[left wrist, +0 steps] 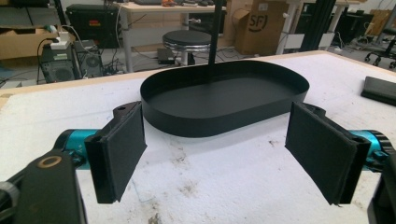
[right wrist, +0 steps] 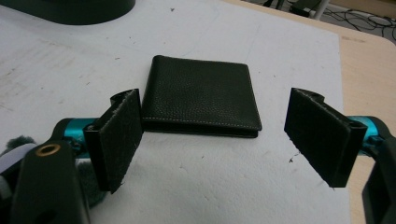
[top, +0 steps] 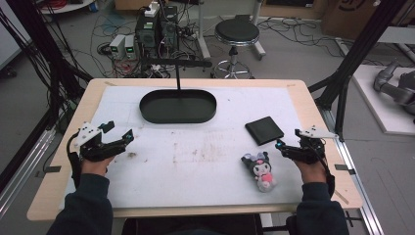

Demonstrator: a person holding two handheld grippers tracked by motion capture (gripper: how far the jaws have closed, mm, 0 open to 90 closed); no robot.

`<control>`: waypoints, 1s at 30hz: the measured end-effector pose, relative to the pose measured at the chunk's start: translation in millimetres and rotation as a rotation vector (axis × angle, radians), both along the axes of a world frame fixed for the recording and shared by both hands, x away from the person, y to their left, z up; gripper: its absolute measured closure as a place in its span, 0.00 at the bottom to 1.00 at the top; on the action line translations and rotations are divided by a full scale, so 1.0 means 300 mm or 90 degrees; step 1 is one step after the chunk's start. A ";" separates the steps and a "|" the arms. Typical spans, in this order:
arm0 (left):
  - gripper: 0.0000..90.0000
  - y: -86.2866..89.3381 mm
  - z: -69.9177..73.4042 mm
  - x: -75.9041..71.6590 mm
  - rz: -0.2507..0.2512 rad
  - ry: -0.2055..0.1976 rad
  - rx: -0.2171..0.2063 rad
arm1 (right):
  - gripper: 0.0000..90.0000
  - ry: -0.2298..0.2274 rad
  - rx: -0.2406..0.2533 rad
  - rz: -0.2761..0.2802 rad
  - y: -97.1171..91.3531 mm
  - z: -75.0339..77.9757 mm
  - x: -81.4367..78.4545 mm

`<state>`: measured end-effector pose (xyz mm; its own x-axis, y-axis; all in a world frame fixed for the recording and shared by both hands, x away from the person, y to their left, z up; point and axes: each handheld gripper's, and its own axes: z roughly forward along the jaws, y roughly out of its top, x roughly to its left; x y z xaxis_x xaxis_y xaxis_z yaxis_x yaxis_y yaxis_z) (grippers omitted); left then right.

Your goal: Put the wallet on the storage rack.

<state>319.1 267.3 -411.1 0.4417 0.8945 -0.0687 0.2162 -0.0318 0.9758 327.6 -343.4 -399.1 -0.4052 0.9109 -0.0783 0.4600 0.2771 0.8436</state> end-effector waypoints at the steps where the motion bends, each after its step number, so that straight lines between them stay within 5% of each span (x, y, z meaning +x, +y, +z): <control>1: 0.22 -0.001 -0.001 0.002 -0.001 0.001 0.001 | 0.22 0.001 0.000 0.000 -0.001 -0.001 -0.001; 21: 0.23 -0.005 -0.008 0.006 0.001 0.009 0.004 | 0.22 0.007 -0.007 0.005 0.012 -0.015 0.014; 30: 0.23 -0.011 -0.015 -0.002 -0.002 0.019 0.010 | 0.23 0.052 -0.056 0.015 0.096 -0.053 0.090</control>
<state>318.5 263.9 -415.6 0.4430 0.8940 -0.0672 0.2444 -0.0483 0.9685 354.5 -314.5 -415.0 -0.4343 0.8923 -0.1232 0.5185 0.3595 0.7758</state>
